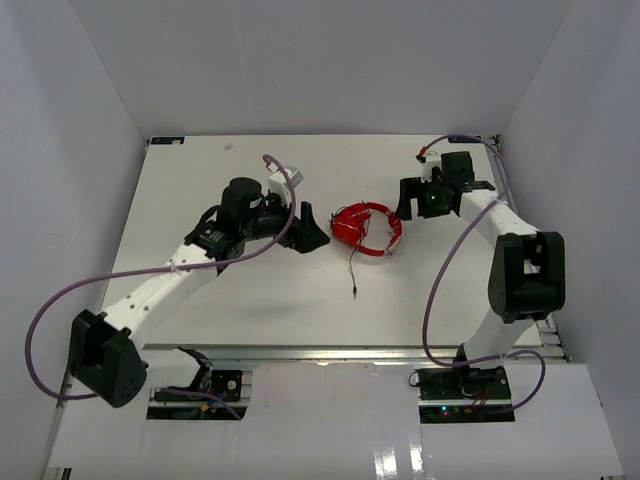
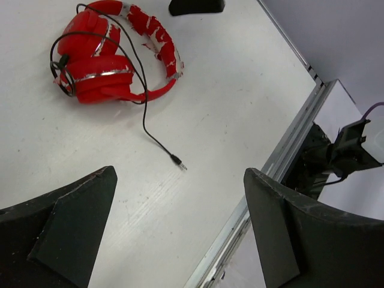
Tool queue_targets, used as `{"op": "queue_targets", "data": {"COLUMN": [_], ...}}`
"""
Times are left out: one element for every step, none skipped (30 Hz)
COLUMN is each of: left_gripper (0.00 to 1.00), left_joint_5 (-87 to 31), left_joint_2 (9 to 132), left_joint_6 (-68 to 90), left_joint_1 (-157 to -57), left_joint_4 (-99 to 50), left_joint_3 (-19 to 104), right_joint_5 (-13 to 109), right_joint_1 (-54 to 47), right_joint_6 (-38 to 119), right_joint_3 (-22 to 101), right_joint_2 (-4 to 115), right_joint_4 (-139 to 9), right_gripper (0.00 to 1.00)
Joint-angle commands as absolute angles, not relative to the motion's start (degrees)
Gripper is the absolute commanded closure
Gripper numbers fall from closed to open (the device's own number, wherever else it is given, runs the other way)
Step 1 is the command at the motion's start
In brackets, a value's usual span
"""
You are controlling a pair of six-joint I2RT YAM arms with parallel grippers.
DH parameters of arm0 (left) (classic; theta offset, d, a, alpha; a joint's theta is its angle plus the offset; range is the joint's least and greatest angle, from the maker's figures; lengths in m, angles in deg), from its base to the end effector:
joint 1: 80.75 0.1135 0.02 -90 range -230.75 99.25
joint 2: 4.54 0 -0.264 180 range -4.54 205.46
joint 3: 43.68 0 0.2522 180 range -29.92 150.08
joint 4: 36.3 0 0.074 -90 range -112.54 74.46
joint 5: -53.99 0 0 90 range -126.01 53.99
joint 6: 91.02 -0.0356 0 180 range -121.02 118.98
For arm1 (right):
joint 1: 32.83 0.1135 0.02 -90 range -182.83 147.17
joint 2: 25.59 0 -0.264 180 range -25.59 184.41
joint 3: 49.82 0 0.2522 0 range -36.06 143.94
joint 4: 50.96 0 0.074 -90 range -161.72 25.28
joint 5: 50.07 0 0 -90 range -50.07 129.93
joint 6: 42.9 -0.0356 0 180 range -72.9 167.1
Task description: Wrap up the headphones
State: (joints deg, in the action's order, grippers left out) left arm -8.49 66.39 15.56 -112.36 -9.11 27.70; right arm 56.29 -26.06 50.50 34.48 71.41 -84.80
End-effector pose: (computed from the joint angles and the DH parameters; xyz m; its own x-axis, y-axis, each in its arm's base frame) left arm 0.2300 -0.1609 0.3175 -0.6002 0.0722 -0.7966 0.6730 0.5839 -0.4541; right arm 0.3688 0.0539 0.2416 -0.7014 -0.1406 -0.6988 -0.3477 0.9233 0.1633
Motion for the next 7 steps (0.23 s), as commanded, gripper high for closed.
{"op": "queue_targets", "data": {"left_gripper": [0.02, 0.02, 0.02, 0.02, 0.02, 0.02, 0.02], "left_joint_5": [-11.53, -12.37, -13.21, -13.95, -14.58, -15.11, -15.73], "left_joint_2": [54.32, 52.06, 49.79, 48.59, 46.94, 44.86, 42.82], "left_joint_6": [19.29, 20.11, 20.92, 21.65, 22.26, 22.75, 23.29], "left_joint_1": [-112.1, -112.07, -112.04, -111.98, -111.91, -111.83, -111.78], "left_joint_4": [-13.69, -13.81, -13.92, -14.05, -14.15, -14.23, -14.31], "left_joint_3": [21.18, 19.79, 18.39, 16.87, 15.57, 14.46, 13.09], "right_joint_5": [47.63, 45.54, 43.45, 42.44, 42.09, 42.33, 42.76], "right_joint_1": [-26.3, -26.27, -26.24, -26.3, -26.37, -26.45, -26.5], "right_joint_6": [53.16, 52.73, 52.3, 52.64, 53.17, 53.86, 54.24], "right_joint_3": [28.82, 27.22, 25.62, 23.15, 20.88, 18.79, 17.07], "right_joint_2": [57.57, 54.55, 51.53, 48.49, 45.71, 43.18, 41.05], "right_joint_4": [-82.64, -81.4, -80.16, -78.64, -77.39, -76.36, -75.44], "right_gripper": [0.1, 0.1, 0.1, 0.1, 0.1, 0.1, 0.1]}}
